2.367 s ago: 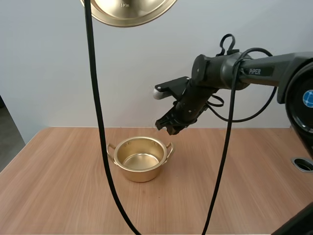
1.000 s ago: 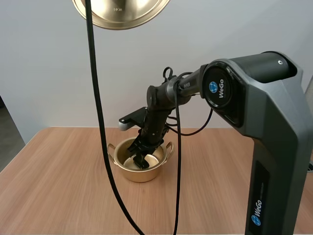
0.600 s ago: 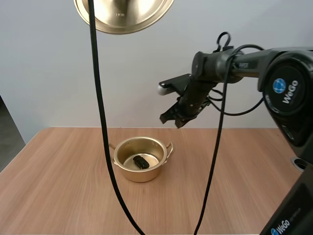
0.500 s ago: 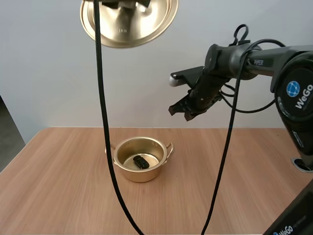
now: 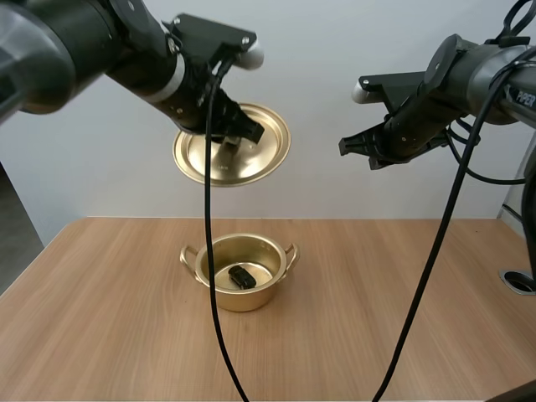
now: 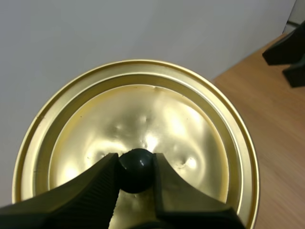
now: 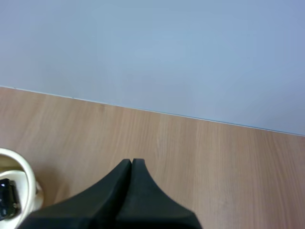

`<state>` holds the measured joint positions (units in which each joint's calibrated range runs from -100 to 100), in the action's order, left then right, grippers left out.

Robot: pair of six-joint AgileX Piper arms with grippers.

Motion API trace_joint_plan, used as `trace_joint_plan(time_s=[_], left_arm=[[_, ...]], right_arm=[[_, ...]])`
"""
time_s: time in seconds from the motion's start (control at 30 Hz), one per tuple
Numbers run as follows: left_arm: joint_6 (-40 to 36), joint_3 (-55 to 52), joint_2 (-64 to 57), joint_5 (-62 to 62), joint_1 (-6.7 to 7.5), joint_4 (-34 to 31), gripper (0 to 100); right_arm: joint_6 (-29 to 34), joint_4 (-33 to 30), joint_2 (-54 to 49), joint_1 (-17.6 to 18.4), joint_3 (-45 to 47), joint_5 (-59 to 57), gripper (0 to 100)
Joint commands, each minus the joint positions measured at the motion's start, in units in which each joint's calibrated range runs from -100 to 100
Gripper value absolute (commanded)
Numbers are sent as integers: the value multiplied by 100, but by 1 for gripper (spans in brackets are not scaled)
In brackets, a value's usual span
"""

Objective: Open the pot, put the car inside, and close it

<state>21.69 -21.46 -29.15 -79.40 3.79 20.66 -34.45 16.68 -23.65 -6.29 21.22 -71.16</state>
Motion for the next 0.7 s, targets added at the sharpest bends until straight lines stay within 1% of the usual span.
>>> trace_joint_plan(time_s=[0.0,0.17,0.3,0.43,0.67], left_arm=[[91,-571,208,310,3,9,0],[272,-1180,709,1000,3,48,0],[504,-1499,1119,1326,3,257,0],[595,-1642,1518,1620,3,333,0],[595,-1656,1959,1643,3,342,0]], right_arm=[[3,334,-85,0,0,59,0],[-27,656,-171,0,0,59,0],[-95,658,-171,0,0,59,0],[-106,658,-171,0,0,59,0],[-242,658,-171,0,0,59,0]])
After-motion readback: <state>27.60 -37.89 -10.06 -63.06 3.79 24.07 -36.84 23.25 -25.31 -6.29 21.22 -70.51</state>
